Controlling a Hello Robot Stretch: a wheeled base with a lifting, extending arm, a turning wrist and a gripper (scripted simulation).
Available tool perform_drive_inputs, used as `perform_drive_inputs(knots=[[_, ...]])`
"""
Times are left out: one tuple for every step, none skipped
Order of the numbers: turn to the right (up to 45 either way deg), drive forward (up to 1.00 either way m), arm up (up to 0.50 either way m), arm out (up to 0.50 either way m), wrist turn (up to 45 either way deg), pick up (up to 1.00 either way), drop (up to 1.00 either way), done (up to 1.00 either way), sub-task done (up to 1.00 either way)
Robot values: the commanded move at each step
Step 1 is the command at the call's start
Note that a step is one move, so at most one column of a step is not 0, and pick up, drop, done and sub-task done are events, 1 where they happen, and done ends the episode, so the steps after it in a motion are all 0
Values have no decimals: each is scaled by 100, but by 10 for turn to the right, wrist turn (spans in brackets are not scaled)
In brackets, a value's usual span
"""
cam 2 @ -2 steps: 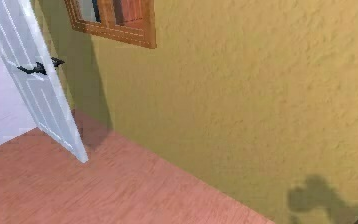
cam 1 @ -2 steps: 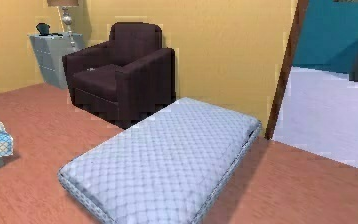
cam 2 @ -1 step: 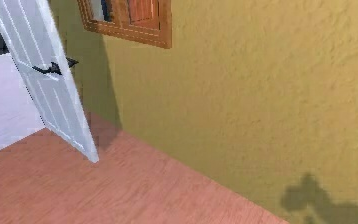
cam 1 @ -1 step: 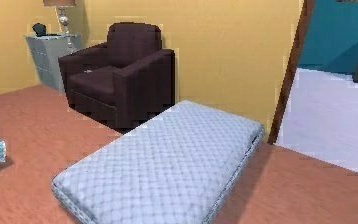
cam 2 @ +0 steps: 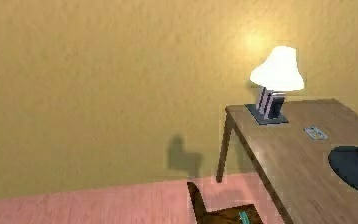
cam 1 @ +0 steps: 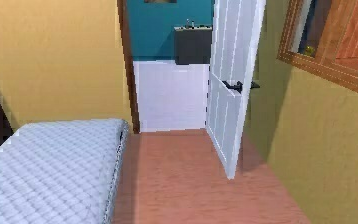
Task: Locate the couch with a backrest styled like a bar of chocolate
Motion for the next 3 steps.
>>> perform_drive_inputs(knots=[[0,100,0,0,0,0,0,0,0],[0,100,0,0,0,0,0,0,0],[30,0,0,0,0,0,0,0,0]])
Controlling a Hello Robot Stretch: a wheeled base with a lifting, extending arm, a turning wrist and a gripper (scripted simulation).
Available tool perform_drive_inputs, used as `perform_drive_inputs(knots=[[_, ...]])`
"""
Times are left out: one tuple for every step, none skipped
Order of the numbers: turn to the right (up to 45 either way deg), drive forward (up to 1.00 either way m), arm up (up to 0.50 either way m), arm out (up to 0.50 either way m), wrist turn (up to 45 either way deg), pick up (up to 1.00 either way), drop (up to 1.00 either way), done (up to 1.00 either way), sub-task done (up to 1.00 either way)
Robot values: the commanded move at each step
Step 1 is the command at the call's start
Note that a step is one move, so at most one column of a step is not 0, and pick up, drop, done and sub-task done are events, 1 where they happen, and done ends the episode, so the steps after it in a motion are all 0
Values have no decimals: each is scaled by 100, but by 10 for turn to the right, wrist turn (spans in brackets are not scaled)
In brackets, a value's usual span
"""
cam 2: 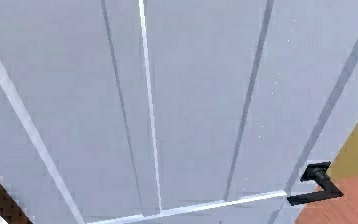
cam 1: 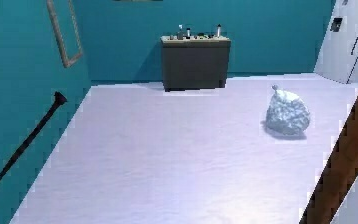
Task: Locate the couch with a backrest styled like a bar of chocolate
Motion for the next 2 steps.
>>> perform_drive_inputs(knots=[[0,45,0,0,0,0,0,0,0],[0,15,0,0,0,0,0,0,0]])
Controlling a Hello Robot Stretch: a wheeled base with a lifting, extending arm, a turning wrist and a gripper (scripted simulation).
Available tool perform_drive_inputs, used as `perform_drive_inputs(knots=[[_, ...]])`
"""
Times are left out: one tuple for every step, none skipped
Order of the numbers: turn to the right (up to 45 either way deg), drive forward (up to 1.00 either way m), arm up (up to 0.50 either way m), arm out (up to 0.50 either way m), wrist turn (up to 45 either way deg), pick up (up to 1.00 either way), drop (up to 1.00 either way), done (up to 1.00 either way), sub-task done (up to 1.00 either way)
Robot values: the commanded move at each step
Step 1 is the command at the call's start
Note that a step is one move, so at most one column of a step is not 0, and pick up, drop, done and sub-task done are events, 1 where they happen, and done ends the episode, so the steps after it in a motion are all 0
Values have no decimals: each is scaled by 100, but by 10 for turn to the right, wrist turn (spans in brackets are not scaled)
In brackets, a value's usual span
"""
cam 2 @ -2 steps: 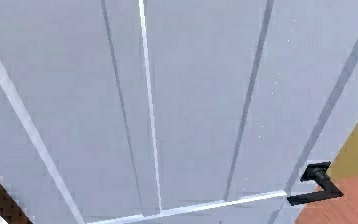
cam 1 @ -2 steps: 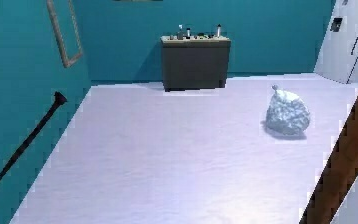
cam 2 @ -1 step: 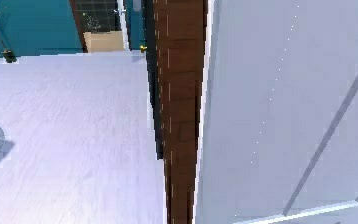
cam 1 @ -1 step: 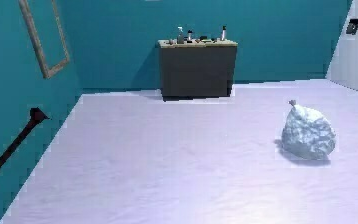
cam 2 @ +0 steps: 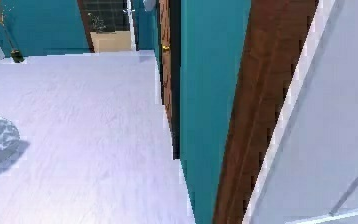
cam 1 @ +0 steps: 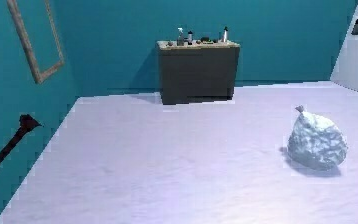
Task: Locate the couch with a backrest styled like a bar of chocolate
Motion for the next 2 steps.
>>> perform_drive_inputs(knots=[[450,0,0,0,0,0,0,0,0],[240,0,0,0,0,0,0,0,0]])
